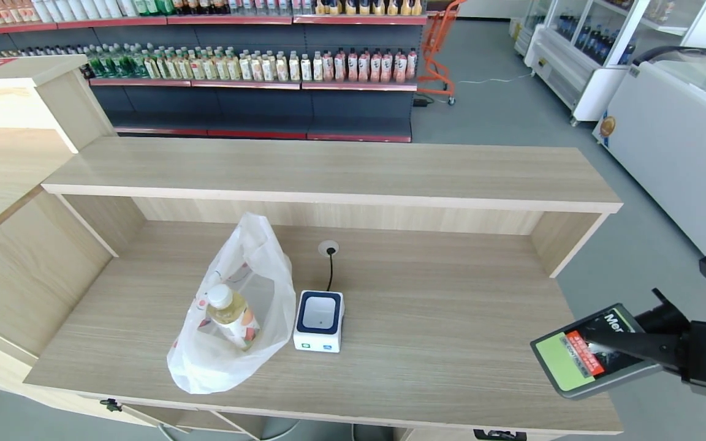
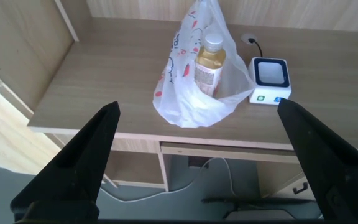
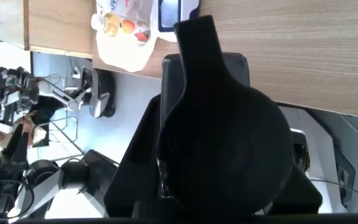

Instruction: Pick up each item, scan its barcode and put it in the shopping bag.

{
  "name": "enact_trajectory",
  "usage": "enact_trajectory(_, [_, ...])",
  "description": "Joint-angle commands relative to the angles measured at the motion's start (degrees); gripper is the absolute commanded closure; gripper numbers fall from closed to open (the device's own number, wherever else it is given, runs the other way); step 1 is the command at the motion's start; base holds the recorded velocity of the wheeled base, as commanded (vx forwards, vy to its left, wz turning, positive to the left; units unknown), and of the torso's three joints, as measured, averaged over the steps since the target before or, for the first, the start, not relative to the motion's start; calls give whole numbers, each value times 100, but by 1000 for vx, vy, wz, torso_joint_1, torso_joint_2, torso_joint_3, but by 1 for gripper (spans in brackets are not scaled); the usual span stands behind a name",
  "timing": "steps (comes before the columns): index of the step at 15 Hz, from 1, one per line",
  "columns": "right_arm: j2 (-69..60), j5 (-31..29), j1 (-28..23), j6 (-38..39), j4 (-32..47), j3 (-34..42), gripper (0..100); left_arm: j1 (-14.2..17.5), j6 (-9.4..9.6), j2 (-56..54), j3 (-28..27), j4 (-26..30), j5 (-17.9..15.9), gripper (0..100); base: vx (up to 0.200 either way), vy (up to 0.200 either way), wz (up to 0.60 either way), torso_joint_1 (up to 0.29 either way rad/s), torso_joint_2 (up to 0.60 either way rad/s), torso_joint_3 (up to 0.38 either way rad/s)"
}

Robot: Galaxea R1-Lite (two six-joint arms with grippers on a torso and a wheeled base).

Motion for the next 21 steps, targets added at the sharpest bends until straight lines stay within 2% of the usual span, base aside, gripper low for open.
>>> enact_trajectory(1, [27,2,0,-8,-22,-11,100,0,7,-2,1,-1,-4,0,0,200,0,2,7,-2])
enact_trajectory(5, [458,-15,0,-60,-66,-318,100,0,25,-2,1,-1,-13,0,0,200,0,2,2,4])
enact_trajectory(7, [923,-24,0,-447,-171,-512,100,0,25,-2,1,-1,-4,0,0,200,0,5,-2,2])
enact_trajectory(10, [2048,-543,35,-1467,-1235,-520,100,0,33,-2,1,-1,-13,0,0,200,0,6,2,2])
enact_trajectory(13, [2901,-604,255,-1686,-2026,-714,100,0,42,-2,1,-1,-13,0,0,200,0,5,4,6])
enact_trajectory(15, [3165,-736,563,-1669,-2096,-819,100,0,42,-2,1,-1,-13,0,0,0,0,0,0,0])
enact_trajectory(18, [3604,-833,765,-1721,-2289,-854,100,0,42,-2,1,-1,-13,0,0,0,0,0,0,0])
enact_trajectory(21, [4334,-1123,747,-2082,-3177,-863,100,0,42,-2,1,-1,-13,0,0,0,0,0,0,0])
